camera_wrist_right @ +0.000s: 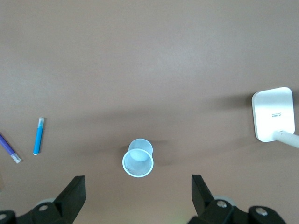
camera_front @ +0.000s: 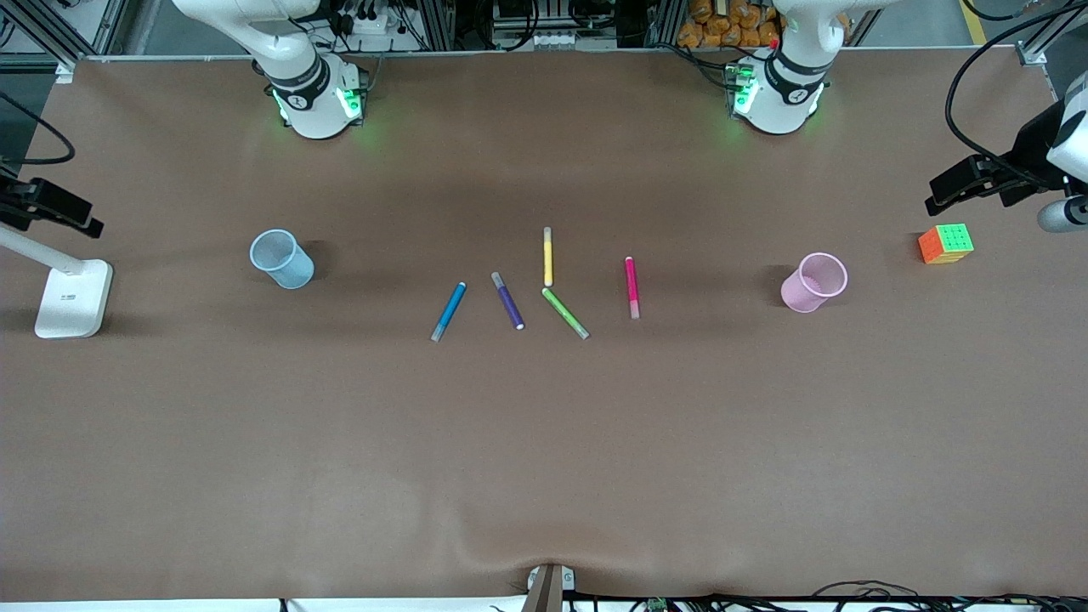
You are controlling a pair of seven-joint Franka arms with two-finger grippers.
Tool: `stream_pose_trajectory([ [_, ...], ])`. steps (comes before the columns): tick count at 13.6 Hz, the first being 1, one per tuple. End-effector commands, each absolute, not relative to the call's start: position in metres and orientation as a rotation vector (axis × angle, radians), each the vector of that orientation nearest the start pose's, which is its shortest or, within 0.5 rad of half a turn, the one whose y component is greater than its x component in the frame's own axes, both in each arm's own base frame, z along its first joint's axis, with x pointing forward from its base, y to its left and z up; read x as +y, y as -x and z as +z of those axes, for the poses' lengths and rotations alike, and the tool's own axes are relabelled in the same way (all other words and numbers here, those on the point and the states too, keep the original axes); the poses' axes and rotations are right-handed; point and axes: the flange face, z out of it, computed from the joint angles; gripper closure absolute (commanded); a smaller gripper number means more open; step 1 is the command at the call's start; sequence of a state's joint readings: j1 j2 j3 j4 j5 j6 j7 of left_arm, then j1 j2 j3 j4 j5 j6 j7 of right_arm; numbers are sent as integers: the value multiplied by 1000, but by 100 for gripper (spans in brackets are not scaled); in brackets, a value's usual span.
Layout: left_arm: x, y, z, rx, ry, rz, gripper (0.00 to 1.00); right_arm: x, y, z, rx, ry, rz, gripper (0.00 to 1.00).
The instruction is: Place pink and blue markers in matching cups
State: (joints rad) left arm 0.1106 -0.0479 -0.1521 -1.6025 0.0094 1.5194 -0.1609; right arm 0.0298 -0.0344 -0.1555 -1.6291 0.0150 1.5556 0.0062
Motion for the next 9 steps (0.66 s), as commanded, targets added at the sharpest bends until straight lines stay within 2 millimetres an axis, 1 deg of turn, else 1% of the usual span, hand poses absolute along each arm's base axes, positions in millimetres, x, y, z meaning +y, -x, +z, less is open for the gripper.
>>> stream_pose_trajectory([
  [1, -24, -536, 634, -154, 3115, 67, 0, -57, -542, 643, 181, 3155, -5, 0],
  [2, -27, -536, 635, -154, 3115, 62, 0, -51, -545, 653, 164, 3179, 17, 0],
  [3, -28, -535, 636, -150, 3115, 60, 0, -55, -540, 651, 170, 3164, 79, 0],
  [4, -28, -535, 637, -150, 3116, 57, 0, -54, -538, 651, 165, 3159, 106, 0],
  [6, -26, -534, 642, -159, 3120, 53, 0, -55, -537, 654, 167, 3158, 94, 0],
  [9, -25, -533, 640, -164, 3121, 75, 0, -49, -538, 654, 151, 3155, 88, 0],
])
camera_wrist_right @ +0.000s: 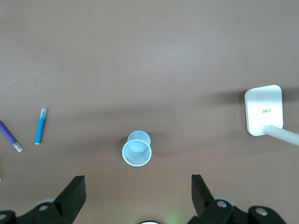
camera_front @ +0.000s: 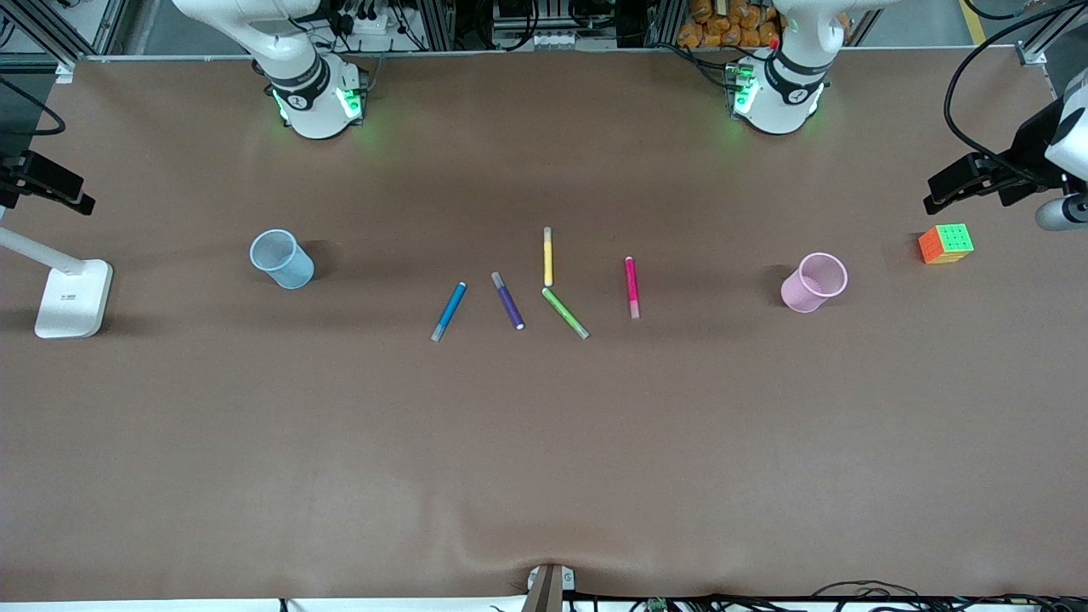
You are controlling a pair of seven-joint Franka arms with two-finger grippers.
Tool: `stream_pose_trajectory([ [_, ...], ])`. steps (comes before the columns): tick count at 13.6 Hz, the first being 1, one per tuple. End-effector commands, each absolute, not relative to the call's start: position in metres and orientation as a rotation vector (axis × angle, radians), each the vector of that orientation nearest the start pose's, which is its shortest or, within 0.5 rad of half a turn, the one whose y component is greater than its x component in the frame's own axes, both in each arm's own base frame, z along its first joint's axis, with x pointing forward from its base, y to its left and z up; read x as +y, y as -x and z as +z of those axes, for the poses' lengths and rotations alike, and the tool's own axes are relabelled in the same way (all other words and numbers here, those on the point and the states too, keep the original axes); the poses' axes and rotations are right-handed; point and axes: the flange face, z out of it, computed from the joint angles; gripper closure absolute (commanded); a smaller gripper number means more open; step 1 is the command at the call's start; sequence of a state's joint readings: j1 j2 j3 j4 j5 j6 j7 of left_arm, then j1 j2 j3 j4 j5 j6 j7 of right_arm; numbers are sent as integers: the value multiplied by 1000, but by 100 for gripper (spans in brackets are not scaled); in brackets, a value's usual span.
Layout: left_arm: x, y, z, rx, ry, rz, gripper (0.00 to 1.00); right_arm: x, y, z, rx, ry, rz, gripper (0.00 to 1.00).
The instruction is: Place pink and blue markers in matching cups
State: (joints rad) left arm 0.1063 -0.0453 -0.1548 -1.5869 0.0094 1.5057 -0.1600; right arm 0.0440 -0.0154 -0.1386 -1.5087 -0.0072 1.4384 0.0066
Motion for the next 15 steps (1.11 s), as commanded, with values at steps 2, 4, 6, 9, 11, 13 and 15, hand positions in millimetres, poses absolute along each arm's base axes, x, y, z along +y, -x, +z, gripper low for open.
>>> stream_pose_trajectory([
  [2, -22, -531, 638, -166, 3120, 104, 0, -47, -538, 654, 151, 3121, 90, 0],
  [4, -15, -531, 640, -183, 3122, 100, 0, -50, -539, 651, 157, 3118, 94, 0],
  [6, -18, -531, 639, -176, 3122, 102, 0, -51, -539, 650, 160, 3117, 102, 0],
  [9, -25, -530, 644, -156, 3126, 89, 0, -51, -539, 650, 162, 3117, 99, 0],
  [11, -24, -526, 643, -159, 3123, 122, 0, -51, -540, 649, 164, 3113, 99, 0],
  [13, -23, -525, 646, -163, 3123, 110, 0, -49, -540, 649, 161, 3113, 99, 0],
  [15, -26, -524, 648, -154, 3125, 105, 0, -51, -541, 648, 164, 3113, 103, 0],
])
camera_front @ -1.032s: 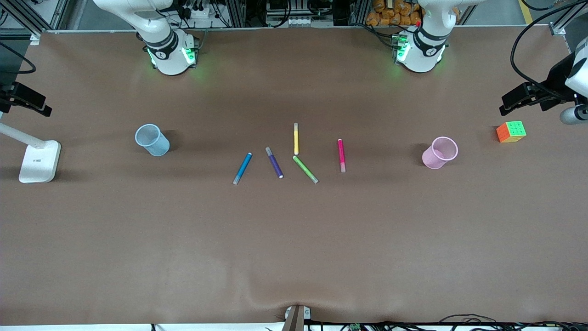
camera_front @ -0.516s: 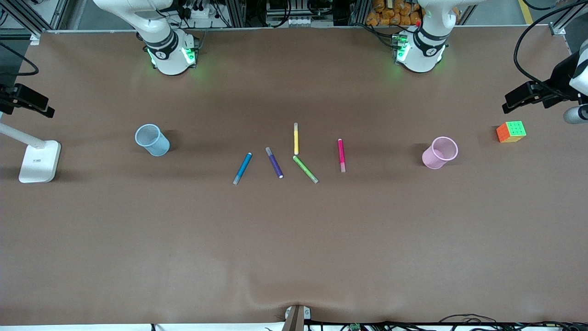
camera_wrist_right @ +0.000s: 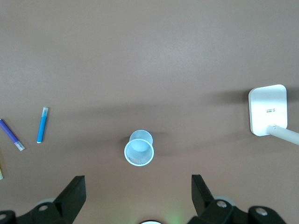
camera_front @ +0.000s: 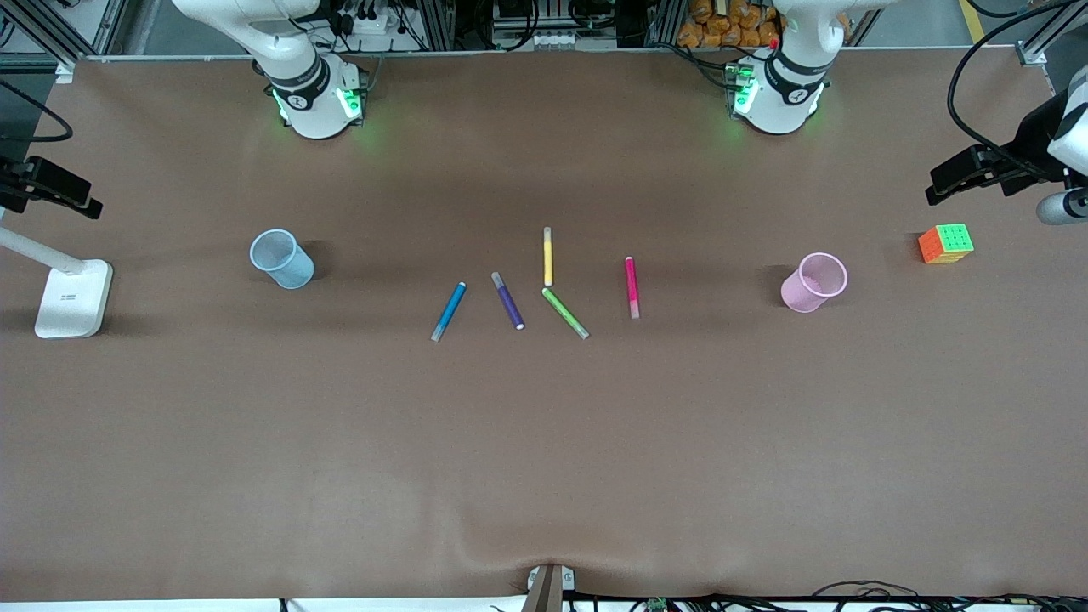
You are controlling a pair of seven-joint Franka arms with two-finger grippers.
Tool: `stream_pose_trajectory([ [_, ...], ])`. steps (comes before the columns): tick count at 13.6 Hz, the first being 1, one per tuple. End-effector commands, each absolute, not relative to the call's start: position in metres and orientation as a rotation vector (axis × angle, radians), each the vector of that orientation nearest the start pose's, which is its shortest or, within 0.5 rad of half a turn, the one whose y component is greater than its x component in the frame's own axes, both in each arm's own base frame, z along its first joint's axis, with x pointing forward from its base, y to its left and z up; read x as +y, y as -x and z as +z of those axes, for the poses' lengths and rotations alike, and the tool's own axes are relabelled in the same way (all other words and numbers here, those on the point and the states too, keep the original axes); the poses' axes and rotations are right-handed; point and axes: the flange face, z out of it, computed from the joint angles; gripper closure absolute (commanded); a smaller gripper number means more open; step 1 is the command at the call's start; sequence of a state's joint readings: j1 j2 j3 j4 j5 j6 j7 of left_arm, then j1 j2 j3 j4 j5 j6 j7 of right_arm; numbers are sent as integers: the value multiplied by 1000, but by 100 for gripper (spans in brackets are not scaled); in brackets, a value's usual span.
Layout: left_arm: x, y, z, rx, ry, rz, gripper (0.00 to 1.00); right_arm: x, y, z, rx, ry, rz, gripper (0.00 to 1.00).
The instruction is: Place pink and blue markers in matching cups
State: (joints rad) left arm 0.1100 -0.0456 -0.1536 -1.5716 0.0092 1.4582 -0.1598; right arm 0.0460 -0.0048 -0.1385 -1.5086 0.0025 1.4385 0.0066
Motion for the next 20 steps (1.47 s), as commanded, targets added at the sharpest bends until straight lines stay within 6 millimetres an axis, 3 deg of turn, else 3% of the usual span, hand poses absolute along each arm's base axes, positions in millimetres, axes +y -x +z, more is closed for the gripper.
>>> stream_pose_trajectory([
  [1, -29, -525, 647, -149, 3123, 105, 0, -52, -542, 645, 166, 3113, 111, 0],
  [12, -31, -531, 633, -134, 3124, 148, 0, -51, -552, 630, 165, 3116, 151, 0],
  [15, -54, -545, 608, -67, 3122, 205, 0, -52, -553, 628, 167, 3117, 156, 0],
  [18, -72, -559, 580, -26, 3120, 262, 0, -49, -563, 608, 157, 3119, 214, 0],
  [19, -79, -562, 571, -16, 3117, 285, 0, -45, -570, 594, 149, 3128, 251, 0],
  [20, -81, -567, 561, -10, 3116, 312, 0, -42, -582, 567, 142, 3127, 325, 0],
])
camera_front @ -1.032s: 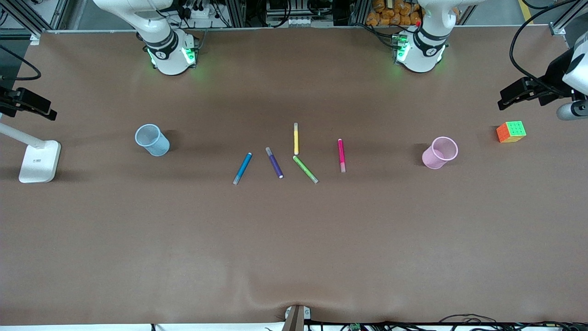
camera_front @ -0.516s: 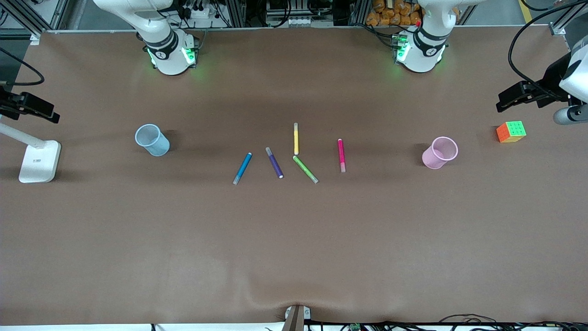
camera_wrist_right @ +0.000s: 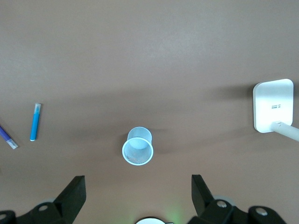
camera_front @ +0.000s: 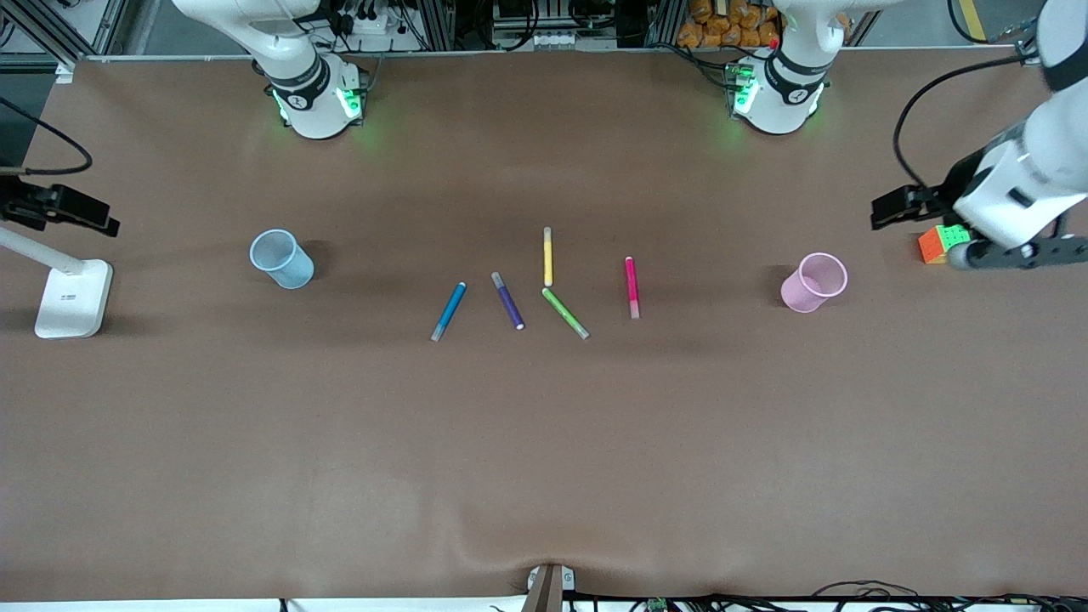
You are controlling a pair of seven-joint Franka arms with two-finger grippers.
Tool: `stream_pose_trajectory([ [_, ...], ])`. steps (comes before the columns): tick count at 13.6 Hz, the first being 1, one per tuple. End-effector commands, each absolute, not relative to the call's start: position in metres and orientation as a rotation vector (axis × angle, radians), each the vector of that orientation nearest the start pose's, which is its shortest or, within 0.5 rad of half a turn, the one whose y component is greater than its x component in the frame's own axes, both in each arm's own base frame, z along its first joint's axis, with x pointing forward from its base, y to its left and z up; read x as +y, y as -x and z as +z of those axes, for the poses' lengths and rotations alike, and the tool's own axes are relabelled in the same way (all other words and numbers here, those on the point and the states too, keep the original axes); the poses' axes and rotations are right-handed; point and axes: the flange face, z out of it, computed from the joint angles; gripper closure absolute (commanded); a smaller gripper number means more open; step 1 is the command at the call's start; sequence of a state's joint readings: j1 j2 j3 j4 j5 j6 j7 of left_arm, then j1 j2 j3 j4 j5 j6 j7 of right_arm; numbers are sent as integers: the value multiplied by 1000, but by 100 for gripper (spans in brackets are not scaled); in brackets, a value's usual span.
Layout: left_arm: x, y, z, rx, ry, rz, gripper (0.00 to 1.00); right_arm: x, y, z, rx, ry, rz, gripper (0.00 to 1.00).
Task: Place pink and blue markers in matching cups
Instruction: 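Move the left gripper toward the pink marker while the right gripper approaches the blue marker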
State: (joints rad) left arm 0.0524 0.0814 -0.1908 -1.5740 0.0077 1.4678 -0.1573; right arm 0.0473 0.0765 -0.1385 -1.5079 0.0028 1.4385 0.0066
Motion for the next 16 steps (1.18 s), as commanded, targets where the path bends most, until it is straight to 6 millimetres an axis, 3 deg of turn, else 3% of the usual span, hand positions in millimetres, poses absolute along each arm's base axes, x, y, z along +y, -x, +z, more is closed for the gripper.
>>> stream_pose_trajectory([
  [1, -87, -570, 552, 4, 3113, 335, 0, -39, -593, 535, 150, 3126, 429, 0],
  [3, -98, -576, 537, 30, 3109, 371, 0, -51, -593, 532, 170, 3106, 432, 0],
  [6, -124, -585, 503, 97, 3096, 437, 0, -47, -593, 529, 147, 3115, 448, 0],
  [8, -141, -591, 480, 139, 3088, 470, 0, -43, -596, 528, 37, 3164, 451, 0],
  [10, -152, -596, 458, 162, 3083, 504, 0, -49, -597, 524, 50, 3163, 453, 0],
  [16, -202, -597, 396, 200, 3048, 599, 0, -35, -615, 496, 105, 3158, 433, 0],
])
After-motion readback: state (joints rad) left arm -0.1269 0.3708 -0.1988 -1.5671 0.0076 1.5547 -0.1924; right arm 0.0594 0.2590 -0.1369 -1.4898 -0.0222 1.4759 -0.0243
